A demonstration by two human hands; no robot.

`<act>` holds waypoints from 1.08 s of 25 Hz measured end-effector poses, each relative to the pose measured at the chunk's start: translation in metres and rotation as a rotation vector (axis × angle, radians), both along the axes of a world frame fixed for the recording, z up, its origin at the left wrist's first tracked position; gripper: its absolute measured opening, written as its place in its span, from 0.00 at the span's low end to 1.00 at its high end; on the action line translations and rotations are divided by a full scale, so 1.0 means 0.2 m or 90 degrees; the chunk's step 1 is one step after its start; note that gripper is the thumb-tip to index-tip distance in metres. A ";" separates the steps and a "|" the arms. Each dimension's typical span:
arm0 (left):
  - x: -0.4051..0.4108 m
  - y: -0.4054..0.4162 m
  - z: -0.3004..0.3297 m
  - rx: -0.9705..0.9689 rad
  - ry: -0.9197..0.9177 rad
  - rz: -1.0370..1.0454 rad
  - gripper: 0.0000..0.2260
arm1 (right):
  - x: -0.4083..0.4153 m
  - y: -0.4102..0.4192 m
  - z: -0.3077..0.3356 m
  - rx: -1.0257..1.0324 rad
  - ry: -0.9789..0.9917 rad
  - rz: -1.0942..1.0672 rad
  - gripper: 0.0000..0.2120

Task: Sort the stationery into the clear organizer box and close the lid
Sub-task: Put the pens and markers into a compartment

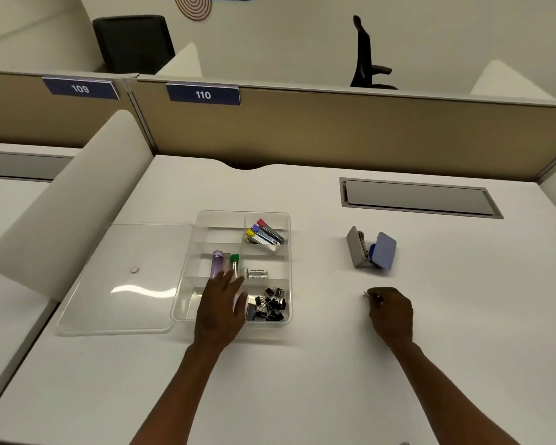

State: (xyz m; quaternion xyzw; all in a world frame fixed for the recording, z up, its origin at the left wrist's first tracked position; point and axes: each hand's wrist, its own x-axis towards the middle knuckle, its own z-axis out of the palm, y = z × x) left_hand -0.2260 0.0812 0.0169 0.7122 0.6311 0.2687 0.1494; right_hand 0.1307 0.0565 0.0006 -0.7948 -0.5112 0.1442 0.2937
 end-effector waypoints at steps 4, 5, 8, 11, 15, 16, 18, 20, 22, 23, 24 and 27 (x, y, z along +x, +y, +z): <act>0.01 -0.03 -0.02 -0.026 -0.015 0.011 0.18 | -0.34 0.03 0.14 0.041 0.242 0.079 0.05; 0.01 -0.03 -0.02 -0.029 -0.024 0.016 0.18 | -0.43 0.04 0.17 0.055 0.249 0.138 0.05; 0.01 -0.03 -0.03 -0.027 -0.033 0.020 0.18 | -0.62 0.05 0.22 0.097 0.212 0.295 0.04; 0.01 -0.03 -0.04 -0.017 -0.024 0.023 0.17 | -0.73 0.08 0.21 0.082 0.090 0.369 0.05; 0.02 -0.04 -0.04 -0.025 -0.032 0.037 0.17 | -0.77 0.10 0.15 0.056 -0.009 0.397 0.11; 0.02 -0.04 -0.04 -0.024 -0.032 0.039 0.17 | -0.76 0.10 0.14 0.067 -0.004 0.393 0.11; 0.02 -0.04 -0.04 -0.020 -0.028 0.040 0.17 | -0.74 0.09 0.13 0.105 0.019 0.367 0.11; 0.02 -0.04 -0.04 -0.014 -0.026 0.039 0.17 | -0.68 0.10 0.14 0.146 0.037 0.309 0.09; 0.02 -0.04 -0.05 -0.012 -0.026 0.038 0.17 | -0.59 0.16 0.17 0.186 0.033 0.212 0.10; 0.02 -0.04 -0.05 -0.012 -0.026 0.036 0.16 | -0.53 0.20 0.19 0.191 0.034 0.151 0.12; 0.02 -0.04 -0.05 -0.010 -0.025 0.033 0.16 | -0.46 0.26 0.22 0.182 0.032 0.089 0.13; 0.02 -0.04 -0.05 0.002 -0.017 0.023 0.16 | -0.25 0.40 0.30 0.054 -0.038 -0.040 0.19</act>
